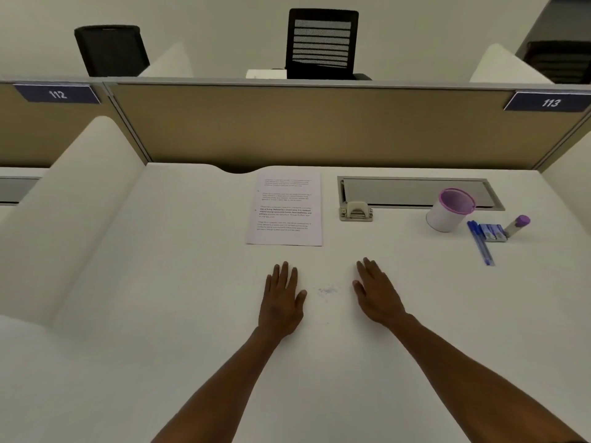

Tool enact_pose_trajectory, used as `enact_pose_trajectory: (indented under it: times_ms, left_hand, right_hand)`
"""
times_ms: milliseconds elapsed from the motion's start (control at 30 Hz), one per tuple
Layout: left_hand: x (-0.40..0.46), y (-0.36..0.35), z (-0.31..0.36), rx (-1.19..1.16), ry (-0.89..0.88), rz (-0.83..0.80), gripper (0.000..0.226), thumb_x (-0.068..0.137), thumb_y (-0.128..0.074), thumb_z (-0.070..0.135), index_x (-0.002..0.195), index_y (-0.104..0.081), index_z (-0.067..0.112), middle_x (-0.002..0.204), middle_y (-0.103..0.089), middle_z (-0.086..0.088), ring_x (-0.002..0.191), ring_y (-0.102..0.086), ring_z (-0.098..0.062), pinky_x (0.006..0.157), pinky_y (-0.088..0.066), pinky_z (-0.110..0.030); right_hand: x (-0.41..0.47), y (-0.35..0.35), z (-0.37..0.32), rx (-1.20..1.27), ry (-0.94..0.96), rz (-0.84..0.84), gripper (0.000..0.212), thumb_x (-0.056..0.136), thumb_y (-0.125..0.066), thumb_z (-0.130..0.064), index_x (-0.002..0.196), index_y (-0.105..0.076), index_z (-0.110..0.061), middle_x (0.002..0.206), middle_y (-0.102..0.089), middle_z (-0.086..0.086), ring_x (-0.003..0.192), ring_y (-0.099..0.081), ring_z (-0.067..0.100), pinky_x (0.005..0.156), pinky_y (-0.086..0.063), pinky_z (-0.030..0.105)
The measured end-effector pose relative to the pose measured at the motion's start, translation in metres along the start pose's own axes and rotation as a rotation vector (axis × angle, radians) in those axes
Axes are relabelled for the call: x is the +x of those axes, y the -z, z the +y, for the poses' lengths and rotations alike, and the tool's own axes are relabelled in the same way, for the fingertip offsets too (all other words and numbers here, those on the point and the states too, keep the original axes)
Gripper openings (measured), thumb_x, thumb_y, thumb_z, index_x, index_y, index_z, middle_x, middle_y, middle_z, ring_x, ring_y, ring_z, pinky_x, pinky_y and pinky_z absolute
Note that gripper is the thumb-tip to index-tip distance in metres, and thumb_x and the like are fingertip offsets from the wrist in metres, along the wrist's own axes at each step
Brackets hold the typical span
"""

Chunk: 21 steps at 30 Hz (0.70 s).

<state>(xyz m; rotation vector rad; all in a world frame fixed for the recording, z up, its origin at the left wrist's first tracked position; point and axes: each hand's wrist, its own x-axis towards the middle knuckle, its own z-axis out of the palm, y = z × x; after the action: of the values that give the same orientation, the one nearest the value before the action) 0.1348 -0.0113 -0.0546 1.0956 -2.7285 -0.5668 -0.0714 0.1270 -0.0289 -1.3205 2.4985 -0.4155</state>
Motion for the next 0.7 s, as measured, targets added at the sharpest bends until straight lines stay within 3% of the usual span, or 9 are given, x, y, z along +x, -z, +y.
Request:
enact_pose_trajectory:
  times_ms: [67, 133, 300, 400, 500, 700]
  left_hand:
    - [-0.007, -0.005, 0.002, 0.05, 0.008, -0.012, 0.061, 0.106, -0.025, 0.041, 0.159, -0.006, 0.016, 0.166, 0.007, -0.003, 0.154, 0.012, -0.022, 0.124, 0.011, -0.035]
    - [-0.009, -0.007, 0.004, 0.071, 0.018, -0.019, 0.061, 0.106, -0.023, 0.041, 0.159, -0.002, 0.017, 0.166, 0.011, -0.001, 0.154, 0.013, -0.021, 0.124, 0.011, -0.036]
    - [-0.009, -0.009, 0.003, 0.087, 0.034, -0.017, 0.062, 0.106, -0.022, 0.042, 0.159, -0.001, 0.02, 0.167, 0.008, -0.001, 0.154, 0.015, -0.018, 0.126, 0.008, -0.036]
    - [-0.01, -0.012, 0.001, 0.098, 0.033, -0.007, 0.062, 0.105, -0.019, 0.045, 0.16, -0.001, 0.021, 0.166, 0.01, 0.002, 0.154, 0.013, -0.016, 0.126, 0.005, -0.036]
    - [-0.009, -0.013, -0.002, 0.091, 0.028, 0.001, 0.062, 0.105, -0.021, 0.045, 0.16, -0.004, 0.022, 0.167, 0.007, 0.003, 0.154, 0.013, -0.014, 0.126, 0.004, -0.035]
    - [-0.009, -0.016, -0.001, 0.08, 0.034, 0.029, 0.061, 0.104, -0.024, 0.044, 0.16, -0.009, 0.022, 0.168, 0.001, 0.002, 0.154, 0.009, -0.014, 0.127, -0.002, -0.038]
  right_hand:
    - [-0.007, -0.009, -0.001, -0.077, 0.007, -0.082, 0.059, 0.103, -0.03, -0.034, 0.154, -0.011, -0.01, 0.163, 0.0, 0.009, 0.15, 0.003, 0.024, 0.122, -0.003, 0.041]
    - [-0.016, -0.016, -0.006, -0.097, 0.015, -0.091, 0.061, 0.104, -0.026, -0.037, 0.154, -0.004, -0.009, 0.163, 0.007, 0.009, 0.15, 0.009, 0.024, 0.122, 0.001, 0.041]
    - [-0.042, -0.035, -0.023, -0.065, 0.108, -0.06, 0.062, 0.103, -0.023, -0.039, 0.153, 0.001, -0.011, 0.162, 0.008, 0.004, 0.149, 0.011, 0.017, 0.121, 0.008, 0.033]
    - [-0.043, -0.035, -0.027, 0.1, 0.178, -0.045, 0.059, 0.104, -0.025, -0.036, 0.154, 0.001, -0.016, 0.162, 0.001, -0.003, 0.149, 0.003, 0.009, 0.119, 0.005, 0.023]
    - [-0.016, -0.022, -0.029, 0.177, 0.151, -0.027, 0.057, 0.105, -0.029, -0.029, 0.154, -0.005, -0.013, 0.163, -0.005, 0.003, 0.15, 0.0, 0.013, 0.121, 0.001, 0.027]
    - [-0.005, -0.024, -0.031, 0.045, 0.251, -0.132, 0.055, 0.105, -0.023, -0.03, 0.154, -0.005, -0.01, 0.163, 0.001, 0.004, 0.149, 0.008, 0.014, 0.121, 0.006, 0.028]
